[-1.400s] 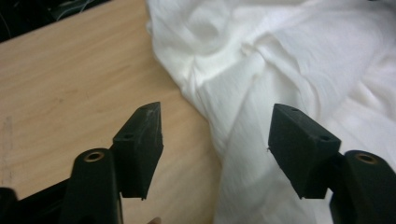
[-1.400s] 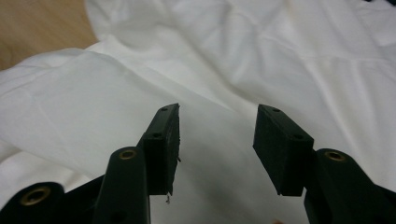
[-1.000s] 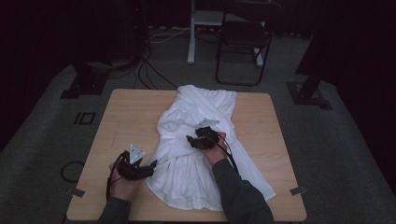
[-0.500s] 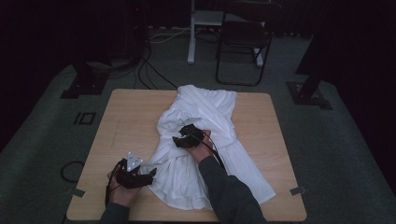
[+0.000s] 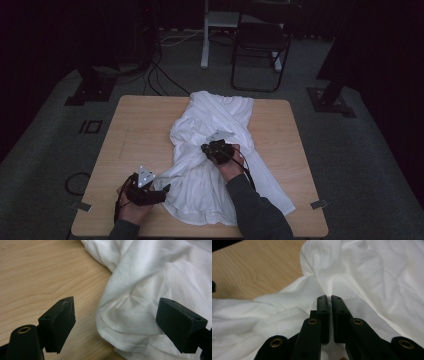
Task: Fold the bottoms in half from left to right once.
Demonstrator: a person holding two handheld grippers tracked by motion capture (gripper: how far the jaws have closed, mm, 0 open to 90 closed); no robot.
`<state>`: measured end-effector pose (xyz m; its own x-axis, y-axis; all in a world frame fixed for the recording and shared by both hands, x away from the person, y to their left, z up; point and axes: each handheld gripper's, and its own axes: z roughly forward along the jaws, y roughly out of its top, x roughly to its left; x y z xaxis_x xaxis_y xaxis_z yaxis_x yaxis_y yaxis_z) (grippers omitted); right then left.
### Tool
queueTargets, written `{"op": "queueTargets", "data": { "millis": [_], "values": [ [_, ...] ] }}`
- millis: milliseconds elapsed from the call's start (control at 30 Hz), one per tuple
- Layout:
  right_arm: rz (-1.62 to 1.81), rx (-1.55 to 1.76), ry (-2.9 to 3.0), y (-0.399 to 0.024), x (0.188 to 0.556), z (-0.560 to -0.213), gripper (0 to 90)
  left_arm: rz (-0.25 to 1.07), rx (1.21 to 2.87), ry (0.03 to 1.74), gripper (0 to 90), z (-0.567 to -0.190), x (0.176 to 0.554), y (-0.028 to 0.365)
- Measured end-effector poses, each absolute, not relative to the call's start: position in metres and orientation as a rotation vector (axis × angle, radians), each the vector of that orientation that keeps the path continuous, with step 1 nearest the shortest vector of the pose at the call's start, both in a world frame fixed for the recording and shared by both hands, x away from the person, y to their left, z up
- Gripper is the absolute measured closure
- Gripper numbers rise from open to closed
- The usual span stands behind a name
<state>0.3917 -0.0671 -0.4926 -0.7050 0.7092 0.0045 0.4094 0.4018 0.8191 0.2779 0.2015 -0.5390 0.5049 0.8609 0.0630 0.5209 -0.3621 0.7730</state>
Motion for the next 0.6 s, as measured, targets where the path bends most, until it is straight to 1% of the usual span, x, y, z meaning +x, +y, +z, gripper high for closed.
{"op": "queueTargets", "data": {
  "millis": [33,167,267,300,333,367,400,433,500,533,567,600],
  "values": [
    [1.213,0.962,2.303,-0.076,0.387,-0.489,85.9,0.618,2.054,1.122,15.4,-0.54,0.281,0.196],
    [1.244,0.982,2.295,-0.083,0.385,-0.486,86.0,0.608,2.086,1.129,14.6,-0.546,0.292,0.186],
    [1.251,0.988,2.289,-0.087,0.384,-0.485,86.1,0.643,2.132,1.147,14.7,-0.552,0.302,0.176],
    [1.277,1.005,2.288,-0.089,0.384,-0.485,86.0,0.655,2.144,1.154,17.4,-0.553,0.304,0.174],
    [1.277,1.005,2.288,-0.089,0.384,-0.485,86.0,0.677,2.15,1.161,17.4,-0.554,0.306,0.173],
    [1.293,1.01,2.283,-0.092,0.382,-0.484,85.4,0.696,2.147,1.156,30.6,-0.553,0.308,0.174],
    [1.293,1.01,2.283,-0.092,0.382,-0.484,85.4,0.696,2.147,1.156,39.3,-0.553,0.308,0.174],
    [1.296,1.004,2.281,-0.095,0.38,-0.484,83.6,0.726,2.146,1.154,51.1,-0.551,0.31,0.176],
    [1.289,1.003,2.276,-0.1,0.377,-0.486,82.1,0.739,2.132,1.155,66.6,-0.549,0.31,0.177],
    [1.289,1.003,2.276,-0.1,0.377,-0.486,82.1,0.757,2.122,1.147,66.6,-0.547,0.31,0.179],
    [1.283,1.017,2.271,-0.106,0.374,-0.488,81.5,0.789,2.099,1.146,76.4,-0.543,0.308,0.182],
    [1.283,1.017,2.271,-0.106,0.374,-0.488,81.5,0.789,2.099,1.146,80.2,-0.543,0.308,0.182]
  ]
}}
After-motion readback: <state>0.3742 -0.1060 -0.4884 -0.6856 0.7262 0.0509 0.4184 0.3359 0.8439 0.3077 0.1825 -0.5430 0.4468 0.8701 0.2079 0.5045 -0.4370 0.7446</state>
